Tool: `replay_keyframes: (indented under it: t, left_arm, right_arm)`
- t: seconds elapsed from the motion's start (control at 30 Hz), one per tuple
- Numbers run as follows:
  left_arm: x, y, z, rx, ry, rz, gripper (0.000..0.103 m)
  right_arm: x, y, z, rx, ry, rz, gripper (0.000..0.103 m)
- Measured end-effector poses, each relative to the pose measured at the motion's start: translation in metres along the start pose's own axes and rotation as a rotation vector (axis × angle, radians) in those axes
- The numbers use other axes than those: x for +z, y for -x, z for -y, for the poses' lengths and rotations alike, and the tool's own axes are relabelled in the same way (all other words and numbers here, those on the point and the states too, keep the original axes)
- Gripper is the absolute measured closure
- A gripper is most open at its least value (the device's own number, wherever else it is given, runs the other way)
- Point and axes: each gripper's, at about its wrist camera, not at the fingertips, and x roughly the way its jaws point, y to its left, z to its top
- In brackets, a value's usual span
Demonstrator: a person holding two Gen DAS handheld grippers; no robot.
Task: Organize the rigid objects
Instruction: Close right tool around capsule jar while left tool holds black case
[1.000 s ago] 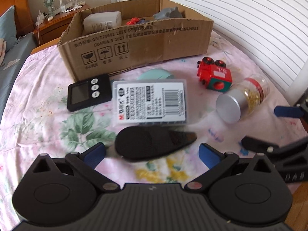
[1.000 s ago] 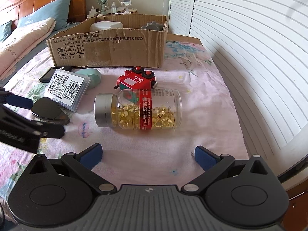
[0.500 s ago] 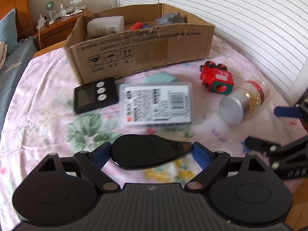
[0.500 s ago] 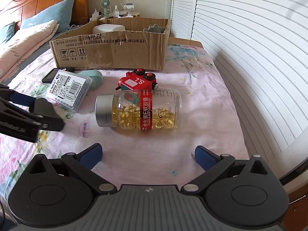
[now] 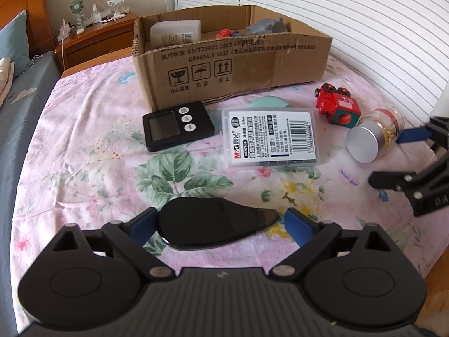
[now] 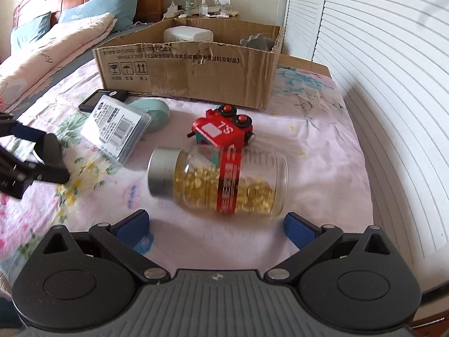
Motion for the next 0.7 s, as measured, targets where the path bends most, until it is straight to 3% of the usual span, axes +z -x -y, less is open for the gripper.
replay_keyframes:
  t: [0.4, 0.7]
  left_arm:
    - [-0.004, -0.001, 0.002, 0.010, 0.013, 0.032, 0.002]
    - [0.001, -0.003, 0.004, 0.040, 0.049, 0.013, 0.003]
  right_arm:
    - [0.018, -0.013, -0.004, -0.024, -0.027, -0.024, 0.000]
    - [0.030, -0.019, -0.005, -0.047, -0.057, -0.076, 0.000]
